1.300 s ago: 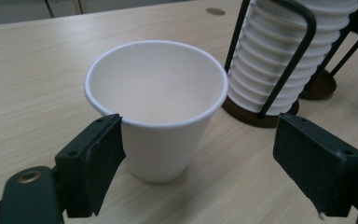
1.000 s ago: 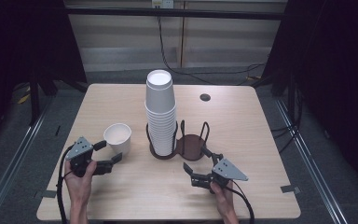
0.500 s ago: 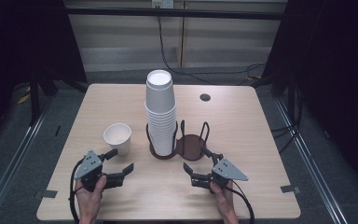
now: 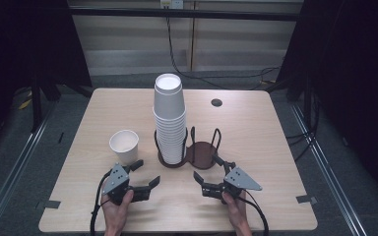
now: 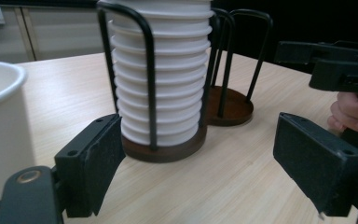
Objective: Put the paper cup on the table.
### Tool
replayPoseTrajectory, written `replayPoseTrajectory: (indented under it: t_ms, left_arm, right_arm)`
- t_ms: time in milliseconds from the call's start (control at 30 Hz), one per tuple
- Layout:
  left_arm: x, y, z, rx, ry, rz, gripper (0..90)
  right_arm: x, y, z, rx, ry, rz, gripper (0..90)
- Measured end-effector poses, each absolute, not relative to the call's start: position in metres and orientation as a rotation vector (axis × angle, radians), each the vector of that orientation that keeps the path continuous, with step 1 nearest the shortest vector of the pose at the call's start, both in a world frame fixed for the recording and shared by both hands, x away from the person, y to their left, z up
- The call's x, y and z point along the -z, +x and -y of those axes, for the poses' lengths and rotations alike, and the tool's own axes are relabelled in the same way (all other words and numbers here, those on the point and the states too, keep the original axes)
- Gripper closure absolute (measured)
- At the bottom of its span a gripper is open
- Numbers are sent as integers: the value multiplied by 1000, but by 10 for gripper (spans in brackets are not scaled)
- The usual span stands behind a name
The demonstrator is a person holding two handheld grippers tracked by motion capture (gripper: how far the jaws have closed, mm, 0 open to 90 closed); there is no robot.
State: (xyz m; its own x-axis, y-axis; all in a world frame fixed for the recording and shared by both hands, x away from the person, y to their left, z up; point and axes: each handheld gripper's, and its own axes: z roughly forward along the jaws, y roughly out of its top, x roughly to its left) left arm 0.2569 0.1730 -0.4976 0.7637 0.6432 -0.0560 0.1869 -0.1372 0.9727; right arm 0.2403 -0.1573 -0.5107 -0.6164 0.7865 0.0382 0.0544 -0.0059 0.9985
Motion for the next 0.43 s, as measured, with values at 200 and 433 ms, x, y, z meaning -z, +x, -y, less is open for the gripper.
replayPoseTrajectory:
  t_ms: [200, 433]
  left_arm:
    - [505, 253, -170, -466, 1626, -699, 160]
    - [507, 244, -170, -536, 1592, -619, 153]
  right_arm:
    - [511, 240, 157, -1679, 871, -1716, 129]
    - [510, 241, 157, -1667, 884, -1720, 130]
